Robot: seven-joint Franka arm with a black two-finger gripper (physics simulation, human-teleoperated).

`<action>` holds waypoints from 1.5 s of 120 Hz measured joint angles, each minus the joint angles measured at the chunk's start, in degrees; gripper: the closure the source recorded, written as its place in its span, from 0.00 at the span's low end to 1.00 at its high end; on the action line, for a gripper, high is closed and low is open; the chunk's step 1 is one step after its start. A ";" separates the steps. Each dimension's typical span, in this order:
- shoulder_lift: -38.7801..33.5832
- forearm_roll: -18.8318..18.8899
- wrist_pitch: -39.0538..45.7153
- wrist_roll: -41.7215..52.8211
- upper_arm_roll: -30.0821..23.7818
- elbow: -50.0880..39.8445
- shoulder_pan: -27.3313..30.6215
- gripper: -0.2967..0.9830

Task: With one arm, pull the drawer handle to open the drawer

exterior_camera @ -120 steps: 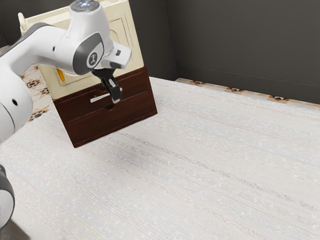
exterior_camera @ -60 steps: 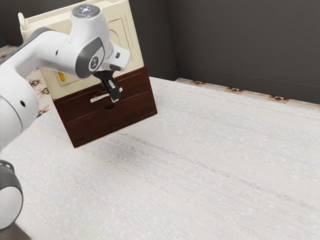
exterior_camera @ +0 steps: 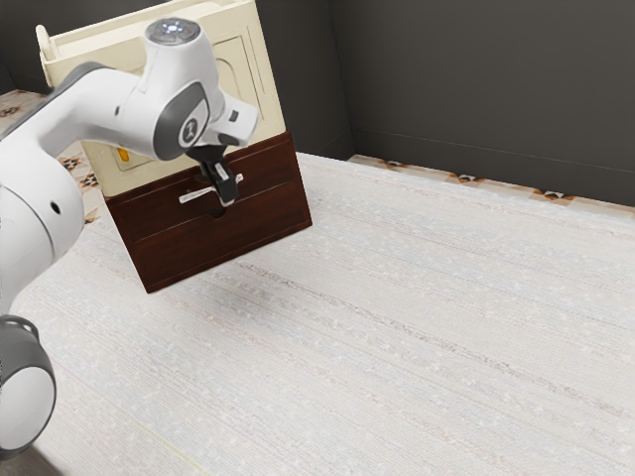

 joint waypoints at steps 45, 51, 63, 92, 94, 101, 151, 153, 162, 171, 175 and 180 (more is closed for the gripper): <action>1.45 -0.52 0.09 0.18 -0.07 -0.14 0.70 0.36; 1.65 -0.56 0.10 0.19 -0.12 -0.14 0.70 0.36; 1.75 -0.74 0.09 0.21 -0.16 -0.14 0.71 0.39; 1.03 -1.92 -0.47 0.25 -0.14 -0.28 0.66 0.51; 0.99 -1.95 -0.49 0.25 -0.15 -0.29 0.66 0.51; 0.68 -2.07 -0.78 0.27 -0.21 -0.34 0.63 0.56; -1.38 -2.53 -3.55 0.35 -1.99 -1.93 0.62 0.81; -1.55 -2.54 -3.64 0.35 -2.10 -2.09 0.61 0.82; -2.06 -2.56 -4.15 0.33 -2.82 -2.51 0.54 0.83; -3.00 -2.71 -4.53 0.28 -3.28 -4.03 0.37 0.83; -3.66 -2.80 -4.67 0.27 -3.48 -4.77 0.23 0.83; -4.24 -2.89 -4.85 0.26 -3.59 -5.34 0.27 0.84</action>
